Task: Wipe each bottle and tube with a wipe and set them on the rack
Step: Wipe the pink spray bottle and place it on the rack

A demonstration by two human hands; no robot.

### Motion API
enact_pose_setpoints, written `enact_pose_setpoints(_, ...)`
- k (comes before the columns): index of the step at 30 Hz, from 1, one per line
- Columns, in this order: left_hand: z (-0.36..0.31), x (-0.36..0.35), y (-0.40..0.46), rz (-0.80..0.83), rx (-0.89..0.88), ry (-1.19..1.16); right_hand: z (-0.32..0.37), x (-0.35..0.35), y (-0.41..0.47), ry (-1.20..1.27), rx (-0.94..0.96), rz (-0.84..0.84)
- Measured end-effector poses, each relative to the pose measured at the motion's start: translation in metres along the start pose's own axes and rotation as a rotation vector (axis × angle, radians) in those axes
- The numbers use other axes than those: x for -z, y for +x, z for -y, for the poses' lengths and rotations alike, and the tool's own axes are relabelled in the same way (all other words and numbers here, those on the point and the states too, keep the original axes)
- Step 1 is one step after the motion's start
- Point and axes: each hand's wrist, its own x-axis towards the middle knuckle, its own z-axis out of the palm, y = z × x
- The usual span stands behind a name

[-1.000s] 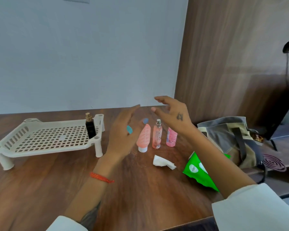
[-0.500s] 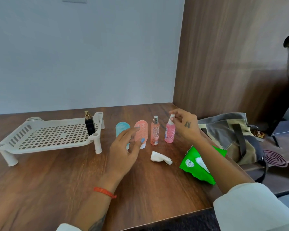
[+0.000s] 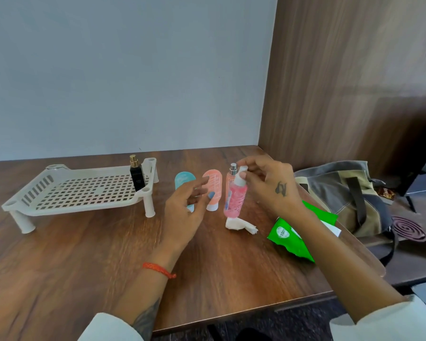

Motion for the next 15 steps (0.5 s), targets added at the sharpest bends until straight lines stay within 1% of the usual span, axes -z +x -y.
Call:
enact_pose_setpoints(2, -0.006, 0.002, 0.002, 0.059, 0.1, -0.13, 0.009, -0.006, -0.005, 0.037, 0.018, 0.067)
enact_pose_setpoints(4, -0.011, 0.006, 0.008, 0.157, 0.124, -0.212, 0.014, -0.012, -0.008, 0.082, 0.039, 0.115)
enact_pose_setpoints(7, -0.022, 0.015, 0.026, 0.341, 0.114, -0.206, 0.015, -0.019, -0.007, 0.092, 0.037, 0.147)
enact_pose_setpoints(9, -0.027, 0.017, 0.037, 0.433, 0.115, -0.187, 0.015, -0.025, -0.006, 0.097, 0.022, 0.156)
enact_pose_setpoints(13, -0.023, 0.019, 0.047, 0.499, 0.155, -0.218, 0.012, -0.034, -0.005, 0.136, -0.064, 0.164)
enact_pose_setpoints(15, -0.017, 0.021, 0.048, 0.518, 0.182, -0.245, 0.009, -0.037, -0.004, 0.127, -0.074, 0.176)
